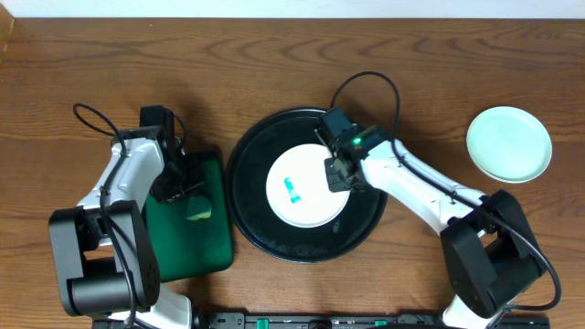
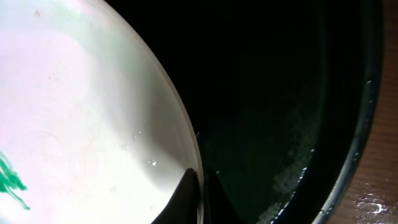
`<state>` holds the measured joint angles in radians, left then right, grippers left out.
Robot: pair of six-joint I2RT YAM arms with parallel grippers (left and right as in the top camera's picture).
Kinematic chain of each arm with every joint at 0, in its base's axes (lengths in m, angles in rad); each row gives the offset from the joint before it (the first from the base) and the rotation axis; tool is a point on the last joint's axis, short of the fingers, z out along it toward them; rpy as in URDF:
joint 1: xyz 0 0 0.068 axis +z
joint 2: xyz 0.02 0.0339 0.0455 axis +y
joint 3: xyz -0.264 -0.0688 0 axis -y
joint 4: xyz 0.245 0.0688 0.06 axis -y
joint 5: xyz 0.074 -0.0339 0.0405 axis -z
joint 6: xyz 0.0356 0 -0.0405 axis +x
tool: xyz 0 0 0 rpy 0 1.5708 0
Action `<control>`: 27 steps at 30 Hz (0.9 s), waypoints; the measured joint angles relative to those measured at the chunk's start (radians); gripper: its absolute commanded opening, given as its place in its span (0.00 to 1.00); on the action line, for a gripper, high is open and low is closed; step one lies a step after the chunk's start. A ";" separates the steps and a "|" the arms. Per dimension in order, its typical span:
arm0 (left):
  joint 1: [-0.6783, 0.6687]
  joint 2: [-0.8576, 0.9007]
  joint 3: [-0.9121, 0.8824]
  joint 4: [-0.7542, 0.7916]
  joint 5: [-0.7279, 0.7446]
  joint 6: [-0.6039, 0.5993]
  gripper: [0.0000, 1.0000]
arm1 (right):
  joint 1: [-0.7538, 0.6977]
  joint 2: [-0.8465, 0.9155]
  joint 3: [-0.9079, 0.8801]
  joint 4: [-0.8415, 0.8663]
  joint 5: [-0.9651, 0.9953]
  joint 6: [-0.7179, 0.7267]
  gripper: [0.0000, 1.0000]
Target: Clean dirty plates on tray and stack at the side
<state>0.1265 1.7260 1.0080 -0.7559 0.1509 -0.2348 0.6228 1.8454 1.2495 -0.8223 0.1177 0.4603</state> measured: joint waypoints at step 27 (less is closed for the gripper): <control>0.000 -0.525 -0.087 0.007 -0.036 0.044 0.07 | 0.007 0.000 -0.001 0.000 -0.006 -0.034 0.01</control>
<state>0.1265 1.2011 0.9215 -0.7490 0.1146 -0.1905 0.6300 1.8454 1.2488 -0.8227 0.1120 0.4267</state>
